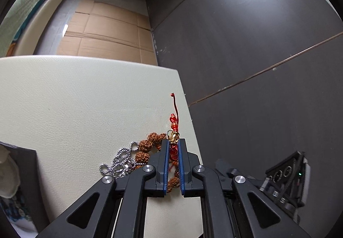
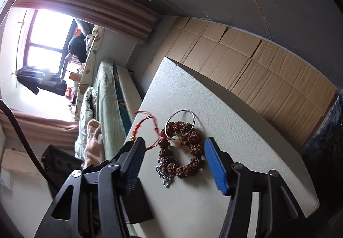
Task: Organize jewelry
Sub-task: 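Grasp the red-string charm with the left gripper and lift it, then carry the red-string charm toward the box with the left gripper while the right gripper grasps the silver hoop ring, then release the red charm into the box with the left gripper while the right gripper drops the hoop ring in, then move the open left gripper over the silver chain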
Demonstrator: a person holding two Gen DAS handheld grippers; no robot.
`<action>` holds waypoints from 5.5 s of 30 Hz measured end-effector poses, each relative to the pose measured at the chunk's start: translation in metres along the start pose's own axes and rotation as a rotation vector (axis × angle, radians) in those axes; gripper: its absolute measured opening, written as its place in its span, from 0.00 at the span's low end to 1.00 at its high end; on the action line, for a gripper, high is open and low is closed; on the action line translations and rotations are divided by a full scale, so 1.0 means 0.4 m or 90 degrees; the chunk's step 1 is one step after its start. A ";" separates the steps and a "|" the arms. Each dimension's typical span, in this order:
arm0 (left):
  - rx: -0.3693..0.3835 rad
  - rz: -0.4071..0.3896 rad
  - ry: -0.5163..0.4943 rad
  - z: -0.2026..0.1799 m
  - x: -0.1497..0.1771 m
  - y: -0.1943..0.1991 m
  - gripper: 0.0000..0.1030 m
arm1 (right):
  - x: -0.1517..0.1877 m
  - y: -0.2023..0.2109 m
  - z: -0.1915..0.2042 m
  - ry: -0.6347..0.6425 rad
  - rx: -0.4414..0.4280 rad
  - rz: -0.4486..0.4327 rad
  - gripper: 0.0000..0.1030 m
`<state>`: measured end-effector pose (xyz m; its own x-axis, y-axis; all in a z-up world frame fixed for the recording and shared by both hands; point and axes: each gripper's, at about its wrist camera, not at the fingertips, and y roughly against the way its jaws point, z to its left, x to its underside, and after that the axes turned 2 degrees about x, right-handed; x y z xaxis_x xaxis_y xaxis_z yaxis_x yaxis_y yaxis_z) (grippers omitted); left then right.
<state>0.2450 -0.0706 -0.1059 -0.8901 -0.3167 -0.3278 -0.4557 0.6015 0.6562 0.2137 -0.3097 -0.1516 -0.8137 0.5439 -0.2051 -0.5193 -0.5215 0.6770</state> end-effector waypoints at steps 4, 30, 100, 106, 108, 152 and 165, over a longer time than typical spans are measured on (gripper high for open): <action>0.006 -0.021 0.007 0.015 -0.013 0.049 0.07 | -0.010 -0.025 0.033 0.049 0.050 -0.001 0.51; 0.037 -0.067 0.048 0.083 -0.062 0.181 0.07 | 0.026 -0.141 0.187 0.311 0.208 0.027 0.28; -0.032 -0.134 0.039 0.170 -0.033 0.414 0.08 | 0.057 -0.038 0.238 0.374 0.208 -0.033 0.03; -0.055 -0.122 0.030 0.179 -0.014 0.430 0.08 | 0.061 -0.019 0.248 0.333 0.106 -0.029 0.03; -0.065 -0.112 0.022 0.182 -0.004 0.431 0.08 | 0.073 -0.010 0.258 0.326 0.069 -0.027 0.03; -0.110 -0.166 0.191 0.338 -0.007 0.570 0.68 | 0.369 -0.226 0.494 0.404 -0.113 0.156 0.46; -0.098 -0.140 0.138 0.252 0.010 0.516 0.68 | 0.266 -0.099 0.391 0.358 -0.072 0.081 0.53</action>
<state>0.1464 0.1263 -0.0403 -0.7405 -0.5849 -0.3310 -0.6144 0.3897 0.6861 0.1884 -0.1285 -0.0897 -0.8687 0.0565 -0.4922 -0.4084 -0.6439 0.6469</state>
